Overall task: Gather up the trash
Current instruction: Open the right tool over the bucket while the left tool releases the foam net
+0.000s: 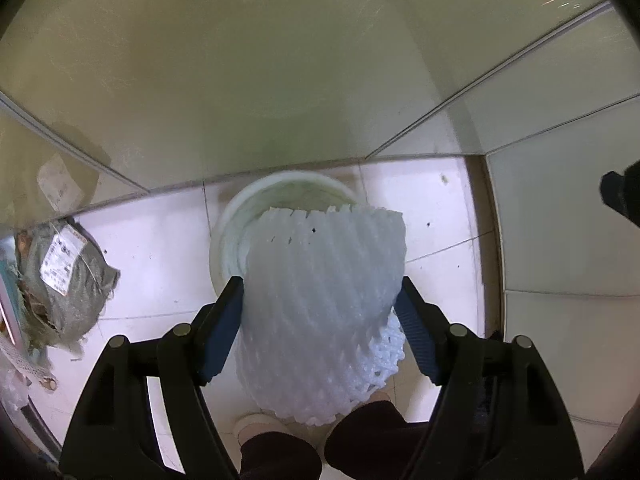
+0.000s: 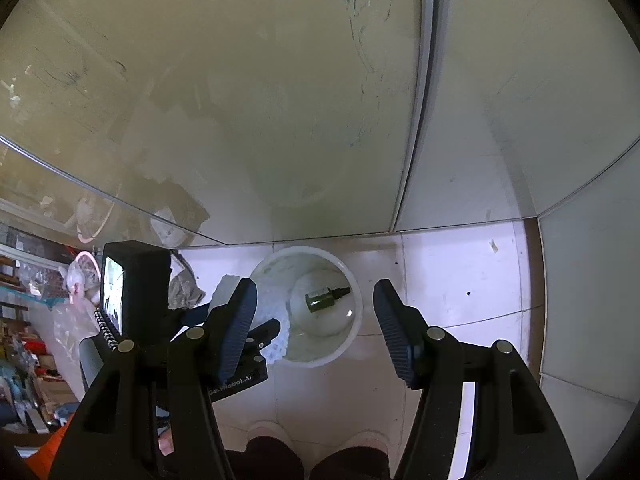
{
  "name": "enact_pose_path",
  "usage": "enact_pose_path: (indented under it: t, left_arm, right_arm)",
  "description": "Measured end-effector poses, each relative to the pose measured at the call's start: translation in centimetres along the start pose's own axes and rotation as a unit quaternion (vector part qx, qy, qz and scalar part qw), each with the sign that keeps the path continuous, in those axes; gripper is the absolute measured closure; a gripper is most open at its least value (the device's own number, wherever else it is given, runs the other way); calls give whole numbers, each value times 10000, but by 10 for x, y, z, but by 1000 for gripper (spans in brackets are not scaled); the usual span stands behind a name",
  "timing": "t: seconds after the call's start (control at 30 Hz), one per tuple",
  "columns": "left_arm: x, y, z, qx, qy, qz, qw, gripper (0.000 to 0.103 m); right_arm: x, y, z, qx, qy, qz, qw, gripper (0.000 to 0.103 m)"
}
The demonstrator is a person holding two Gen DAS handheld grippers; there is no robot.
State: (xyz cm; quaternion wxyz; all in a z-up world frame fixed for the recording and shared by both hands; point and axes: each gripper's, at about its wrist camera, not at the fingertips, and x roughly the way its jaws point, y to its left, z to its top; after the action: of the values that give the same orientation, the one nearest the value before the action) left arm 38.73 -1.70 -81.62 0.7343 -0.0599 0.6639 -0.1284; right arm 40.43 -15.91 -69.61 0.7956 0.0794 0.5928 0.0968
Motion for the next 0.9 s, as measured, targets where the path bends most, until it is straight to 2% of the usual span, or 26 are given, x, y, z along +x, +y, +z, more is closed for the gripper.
enact_pose_path:
  t: [0.17,0.23,0.27,0.33,0.37,0.47,0.6,0.73,0.9]
  left_arm:
    - [-20,-10,2,259,-459,114,9985,28]
    - [-15,-13,2,443,-417,289,9977,26]
    - [-11,-11,3,412,-302,173,9985,26]
    - [-1,-2,5,140,-39,-323,9994,26]
    - [3,1,6,58,25,-407,9992,26]
    - [12,-2,6,322,-73,301,9990,26]
    - [17,-1,4,263,43,382,9989,26]
    - [-13,-5,0,228,-49,606,9979,26]
    - [-98,-19,-7,31,-291,606,9977,26]
  right_arm:
    - [-13,2,2,-66,-48,-48,10000,46]
    - [-17,1,2,-47,-60,-41,10000,46]
    - [-20,0,2,-29,-69,-36,10000,46]
    - [-22,-3,3,-15,-88,-38,10000,46]
    - [-22,-4,3,-12,-93,-51,9999,46]
    - [-18,-6,2,-45,-107,-169,9998,45]
    - [-14,-11,0,-12,-45,-205,9998,45]
    - [-22,-10,2,63,12,-195,9998,45]
    - [-63,1,12,68,91,-169,9998,45]
